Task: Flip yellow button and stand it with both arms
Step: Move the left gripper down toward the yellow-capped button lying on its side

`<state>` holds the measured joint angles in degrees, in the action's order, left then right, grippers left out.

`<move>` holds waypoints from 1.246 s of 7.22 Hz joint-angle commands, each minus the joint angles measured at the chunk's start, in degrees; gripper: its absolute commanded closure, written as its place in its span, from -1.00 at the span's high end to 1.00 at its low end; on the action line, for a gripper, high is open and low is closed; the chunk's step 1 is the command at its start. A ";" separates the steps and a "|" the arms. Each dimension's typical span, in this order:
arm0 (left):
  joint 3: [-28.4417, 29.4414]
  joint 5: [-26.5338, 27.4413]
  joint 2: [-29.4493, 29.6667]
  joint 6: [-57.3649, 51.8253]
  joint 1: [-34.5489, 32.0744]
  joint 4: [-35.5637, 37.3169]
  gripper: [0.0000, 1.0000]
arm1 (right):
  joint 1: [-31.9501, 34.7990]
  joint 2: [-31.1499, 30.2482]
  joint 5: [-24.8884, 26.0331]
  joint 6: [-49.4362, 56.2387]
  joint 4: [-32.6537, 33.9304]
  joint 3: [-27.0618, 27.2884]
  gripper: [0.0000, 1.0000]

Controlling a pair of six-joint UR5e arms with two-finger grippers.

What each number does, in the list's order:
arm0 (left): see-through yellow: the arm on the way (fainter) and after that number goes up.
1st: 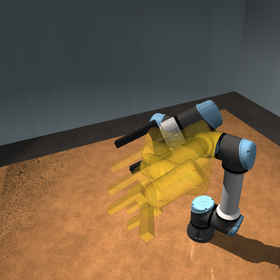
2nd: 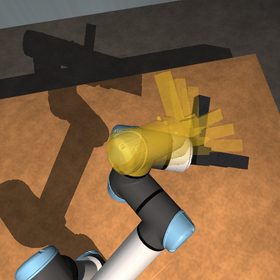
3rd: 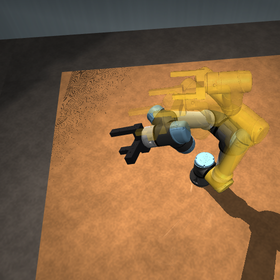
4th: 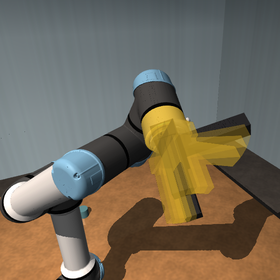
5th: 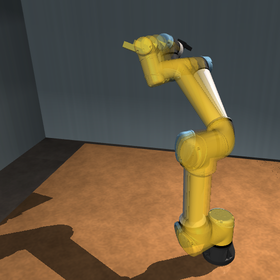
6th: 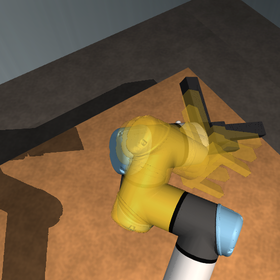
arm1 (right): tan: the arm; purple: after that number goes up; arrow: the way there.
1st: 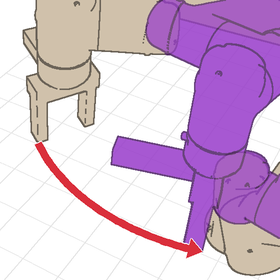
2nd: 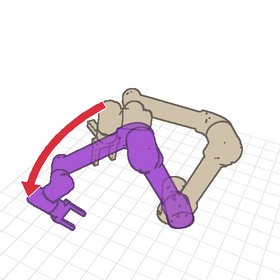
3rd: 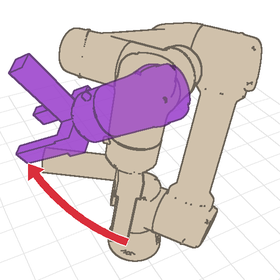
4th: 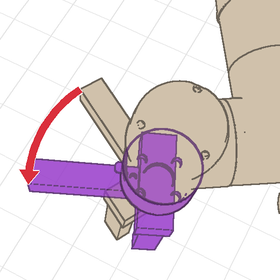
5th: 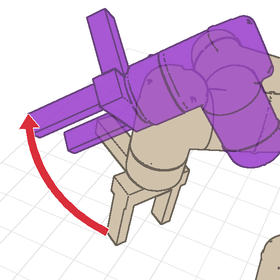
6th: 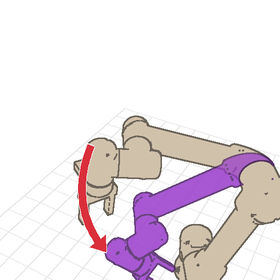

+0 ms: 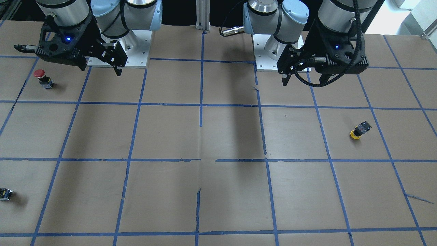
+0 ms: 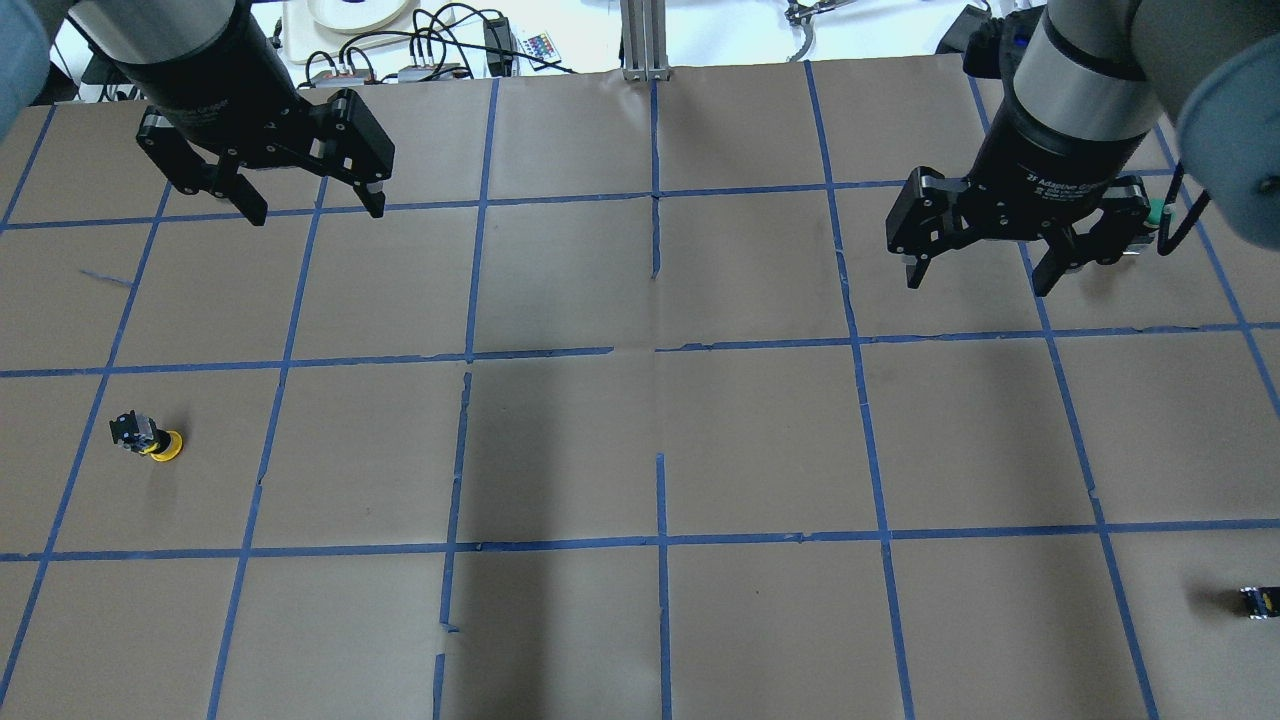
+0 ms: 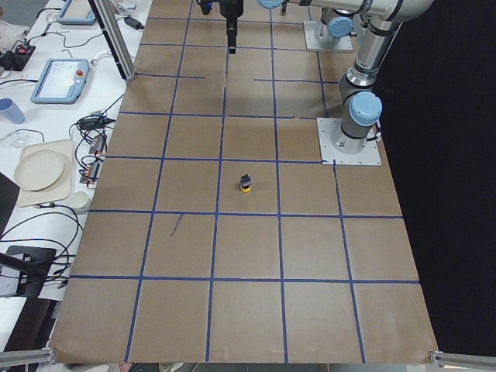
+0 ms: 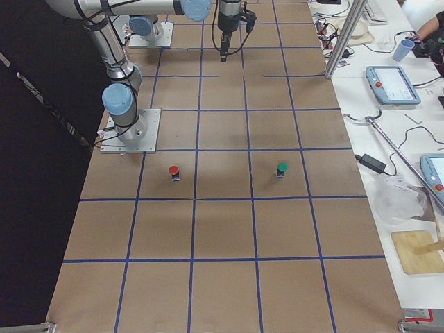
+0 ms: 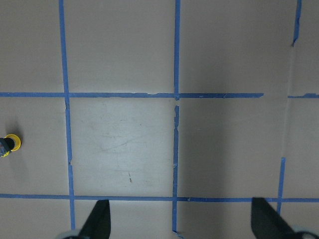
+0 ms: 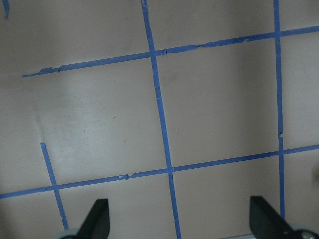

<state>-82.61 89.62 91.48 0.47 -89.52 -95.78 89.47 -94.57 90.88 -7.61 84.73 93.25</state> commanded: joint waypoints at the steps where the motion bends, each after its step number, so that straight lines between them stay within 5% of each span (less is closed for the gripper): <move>1: -0.18 0.12 -0.25 -1.52 0.40 0.07 0.99 | 0.00 0.00 0.00 0.05 0.00 0.00 1.00; 4: -1.67 0.47 -0.16 -9.39 4.94 -0.02 0.99 | 0.00 0.00 0.09 -0.04 0.00 0.00 1.00; 7: -8.07 0.47 0.19 -31.79 20.21 0.59 0.99 | 0.00 0.00 0.18 0.14 0.00 0.00 1.00; 9: -12.98 0.82 0.89 -48.22 27.88 7.16 0.99 | 0.00 0.00 0.18 0.14 -0.09 0.00 1.00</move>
<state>-92.44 90.24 92.09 -38.51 -66.39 -92.00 89.47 -94.57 91.05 -7.48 84.71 93.25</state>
